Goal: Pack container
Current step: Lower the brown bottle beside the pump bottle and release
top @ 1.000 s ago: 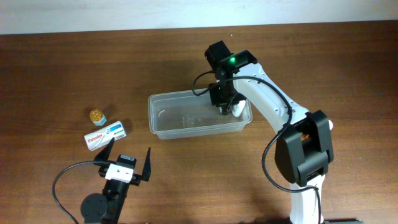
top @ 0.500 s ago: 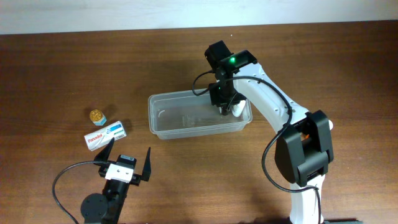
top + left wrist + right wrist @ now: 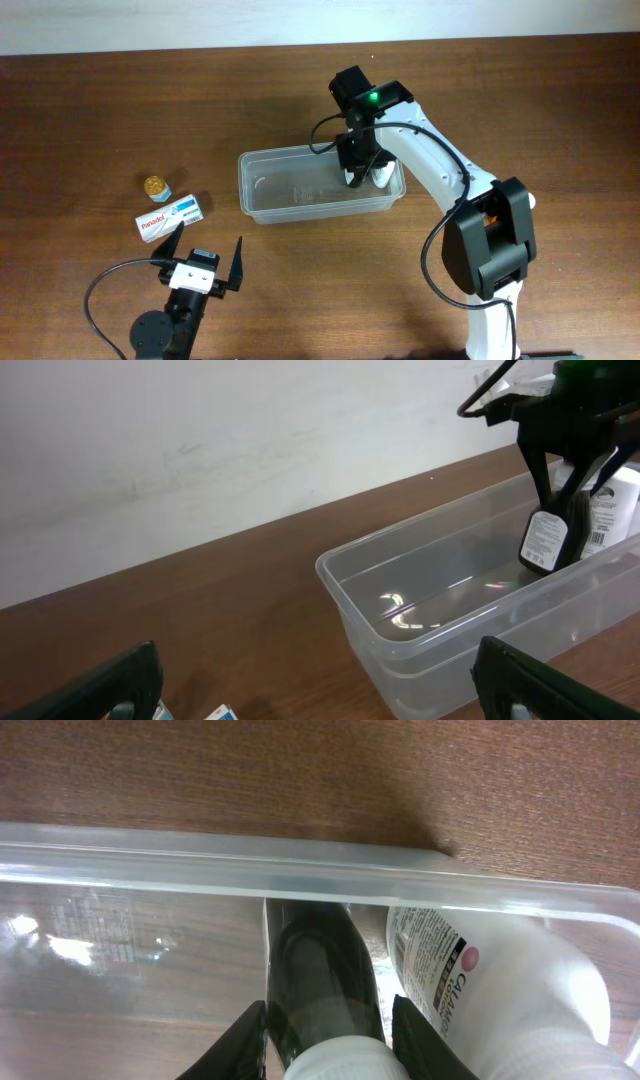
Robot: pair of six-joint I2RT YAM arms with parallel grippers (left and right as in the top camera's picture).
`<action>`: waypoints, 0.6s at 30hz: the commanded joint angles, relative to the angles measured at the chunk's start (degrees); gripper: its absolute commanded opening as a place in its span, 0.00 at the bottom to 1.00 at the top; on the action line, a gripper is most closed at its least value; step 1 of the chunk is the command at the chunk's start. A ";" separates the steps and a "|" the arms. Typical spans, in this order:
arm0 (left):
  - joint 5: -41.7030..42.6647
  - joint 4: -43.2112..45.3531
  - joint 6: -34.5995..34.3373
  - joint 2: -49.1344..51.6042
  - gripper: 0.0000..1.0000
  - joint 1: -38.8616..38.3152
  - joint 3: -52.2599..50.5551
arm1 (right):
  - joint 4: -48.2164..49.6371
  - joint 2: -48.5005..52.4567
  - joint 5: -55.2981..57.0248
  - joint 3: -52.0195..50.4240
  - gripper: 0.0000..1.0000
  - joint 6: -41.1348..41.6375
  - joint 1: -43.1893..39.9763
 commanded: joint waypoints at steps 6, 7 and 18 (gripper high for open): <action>-0.15 -0.28 0.66 -0.39 0.99 0.17 -0.20 | -0.04 0.42 0.92 -0.28 0.32 0.22 0.22; -0.15 -0.31 0.66 -0.39 0.99 0.17 -0.20 | -0.04 0.42 0.92 -0.28 0.32 0.24 0.22; -0.17 -0.28 0.66 -0.39 0.99 0.17 -0.22 | -0.02 0.39 0.92 -0.26 0.38 -1.11 0.22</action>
